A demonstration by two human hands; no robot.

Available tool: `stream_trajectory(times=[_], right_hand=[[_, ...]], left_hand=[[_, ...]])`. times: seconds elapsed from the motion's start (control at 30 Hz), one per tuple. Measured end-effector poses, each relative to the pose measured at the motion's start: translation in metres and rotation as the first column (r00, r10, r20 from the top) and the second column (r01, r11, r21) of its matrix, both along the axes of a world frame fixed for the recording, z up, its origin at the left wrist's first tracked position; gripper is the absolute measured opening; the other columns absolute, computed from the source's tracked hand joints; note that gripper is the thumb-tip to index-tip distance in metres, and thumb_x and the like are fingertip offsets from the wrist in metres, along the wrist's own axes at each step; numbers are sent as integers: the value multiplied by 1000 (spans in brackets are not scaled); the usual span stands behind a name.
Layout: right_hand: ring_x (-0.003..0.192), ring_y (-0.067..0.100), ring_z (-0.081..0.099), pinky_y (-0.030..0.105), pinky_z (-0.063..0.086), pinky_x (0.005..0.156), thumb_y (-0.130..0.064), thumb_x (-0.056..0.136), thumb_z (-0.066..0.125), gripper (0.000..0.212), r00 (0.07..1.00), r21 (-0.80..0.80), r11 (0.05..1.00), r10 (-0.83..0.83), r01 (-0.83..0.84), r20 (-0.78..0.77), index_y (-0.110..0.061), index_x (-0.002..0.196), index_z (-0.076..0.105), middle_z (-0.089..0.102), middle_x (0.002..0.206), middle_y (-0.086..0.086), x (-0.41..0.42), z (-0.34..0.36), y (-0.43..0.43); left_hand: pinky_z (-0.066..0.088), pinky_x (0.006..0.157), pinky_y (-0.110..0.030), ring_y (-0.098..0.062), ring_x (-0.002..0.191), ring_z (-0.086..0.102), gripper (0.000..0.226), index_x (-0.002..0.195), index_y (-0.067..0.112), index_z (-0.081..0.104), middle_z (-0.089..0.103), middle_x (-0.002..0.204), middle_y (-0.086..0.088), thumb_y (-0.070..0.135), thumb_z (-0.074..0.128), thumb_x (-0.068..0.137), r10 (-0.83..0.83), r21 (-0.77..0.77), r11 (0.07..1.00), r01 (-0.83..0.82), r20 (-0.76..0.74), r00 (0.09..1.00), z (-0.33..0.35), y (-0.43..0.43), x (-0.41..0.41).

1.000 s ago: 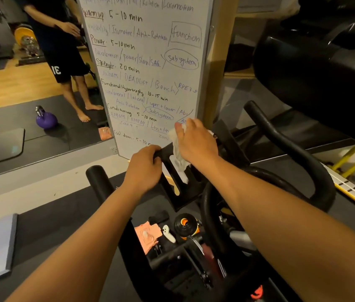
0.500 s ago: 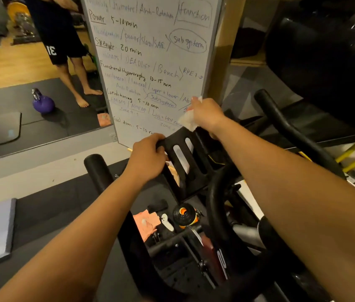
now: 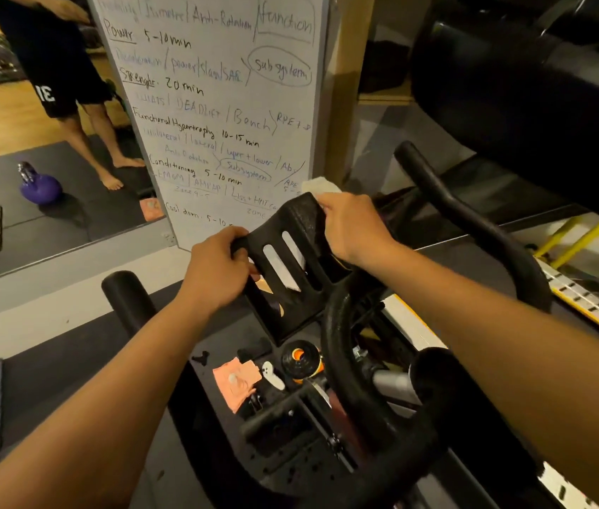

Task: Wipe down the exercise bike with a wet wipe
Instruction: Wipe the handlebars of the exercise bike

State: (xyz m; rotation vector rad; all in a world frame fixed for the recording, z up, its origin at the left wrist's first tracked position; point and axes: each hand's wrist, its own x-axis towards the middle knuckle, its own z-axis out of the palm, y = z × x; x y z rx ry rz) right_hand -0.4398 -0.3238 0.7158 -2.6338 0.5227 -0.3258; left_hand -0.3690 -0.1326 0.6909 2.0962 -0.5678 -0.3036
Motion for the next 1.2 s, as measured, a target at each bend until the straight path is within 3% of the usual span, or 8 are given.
stream_trajectory(times=[0.1,0.27,0.43,0.57,0.67,0.9,1.07,1.2], right_hand=[[97,34,57,27,40,74,-1,92,46,30,975,-33,999,20,-28,-220,-17,95,71,60,96,11,-19,11,-13],[73,21,61,25,46,57,2,85,55,25,708,-70,974,106,-214,-698,-15,73,68,62,72,3,-32,52,-35],[92,16,60,25,44,77,-16,93,60,20,995,57,995,-77,81,-63,-21,112,65,65,104,1,12,50,-56],[82,16,53,27,39,69,-34,101,48,14,992,285,958,32,5,-126,-22,98,55,57,99,1,28,4,-34],[69,19,56,26,45,59,-27,102,47,20,967,312,950,77,4,-244,-15,88,55,59,80,5,21,4,-44],[64,22,59,25,47,52,-16,92,58,12,458,-27,975,78,-219,-886,-11,98,68,65,79,9,-2,25,-63],[86,23,60,31,46,69,-23,90,61,17,930,-81,990,76,-112,-359,-19,106,62,62,101,3,28,53,-65],[93,24,51,32,38,72,-16,92,58,27,930,-191,957,143,-217,-339,-22,117,52,48,108,1,25,11,-52]], left_hand=[[47,48,-17,-15,74,73,29,114,24,55,71,86,-6,3,41,100,5,7,1000,-5,8,1000,1,0,-1],[42,44,-12,-13,74,72,29,114,27,52,71,87,-7,4,42,101,10,27,1000,-11,15,1000,0,-1,-1],[60,75,-38,-16,77,73,31,123,19,57,72,94,-8,4,43,100,7,39,999,-8,41,999,-2,-1,1],[52,66,-9,13,60,62,28,112,19,58,63,78,10,-1,44,98,10,44,999,-15,103,995,0,-1,-1],[57,65,-24,1,65,69,30,117,18,59,71,84,-1,1,43,99,20,18,1000,-21,56,998,-1,-1,0],[57,68,-21,-14,71,73,32,123,15,58,70,88,-6,1,43,99,18,-1,1000,-18,10,1000,-1,-1,0],[49,60,-7,-10,69,71,31,123,14,58,70,94,-9,1,43,99,16,-2,1000,-16,22,1000,-2,-2,2],[48,60,-6,-12,69,72,31,119,17,59,70,89,-8,-1,42,98,17,-10,1000,-17,21,1000,-2,-2,2]])
